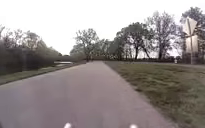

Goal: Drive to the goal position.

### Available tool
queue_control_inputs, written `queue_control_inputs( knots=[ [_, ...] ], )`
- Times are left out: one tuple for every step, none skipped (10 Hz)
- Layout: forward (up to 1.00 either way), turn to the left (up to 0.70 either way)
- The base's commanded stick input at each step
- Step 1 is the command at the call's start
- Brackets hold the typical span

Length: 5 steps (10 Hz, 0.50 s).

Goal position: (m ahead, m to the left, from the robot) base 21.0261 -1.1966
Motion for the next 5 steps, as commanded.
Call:
queue_control_inputs(
  knots=[
    [1.00,0.00],
    [1.00,0.00],
    [1.00,0.00],
    [1.00,0.00],
    [1.00,0.00]
  ],
)
